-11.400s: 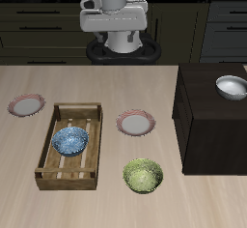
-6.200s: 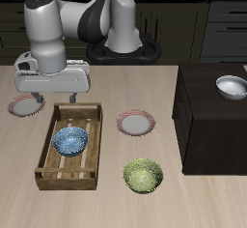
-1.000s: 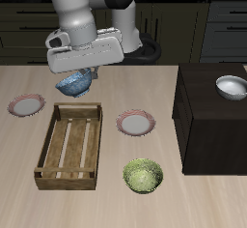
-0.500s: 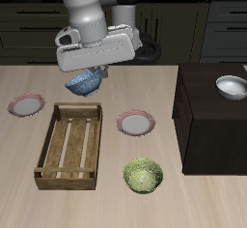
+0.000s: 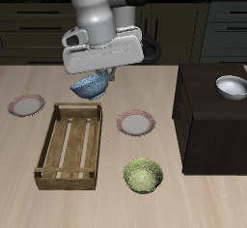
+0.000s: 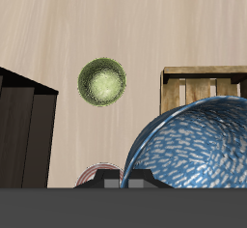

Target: Stack the blue bowl on the green bowl

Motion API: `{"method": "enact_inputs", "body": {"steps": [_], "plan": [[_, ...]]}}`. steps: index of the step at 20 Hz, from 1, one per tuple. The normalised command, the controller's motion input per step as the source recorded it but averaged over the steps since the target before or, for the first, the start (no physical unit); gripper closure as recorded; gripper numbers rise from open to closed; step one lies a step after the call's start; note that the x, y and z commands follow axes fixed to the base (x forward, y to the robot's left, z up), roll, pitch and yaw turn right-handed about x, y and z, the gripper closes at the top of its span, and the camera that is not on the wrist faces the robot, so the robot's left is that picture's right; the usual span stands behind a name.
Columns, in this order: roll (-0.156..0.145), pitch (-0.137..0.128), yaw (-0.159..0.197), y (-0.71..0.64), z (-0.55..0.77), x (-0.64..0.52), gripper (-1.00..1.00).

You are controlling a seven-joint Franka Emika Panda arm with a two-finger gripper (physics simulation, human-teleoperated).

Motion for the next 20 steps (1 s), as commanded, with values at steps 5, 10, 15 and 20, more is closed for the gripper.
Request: {"method": "enact_inputs", "body": {"steps": [5, 10, 15, 20], "plan": [[-0.036, 0.004, 0.008, 0.18, 0.03, 0.37, 1.00], [-0.024, 0.011, 0.002, 0.21, 0.01, 0.27, 1.00], [-0.018, 0.004, 0.016, 0.29, 0.01, 0.23, 1.00], [-0.011, 0.019, 0.007, 0.27, -0.06, 0.26, 1.00]]}}
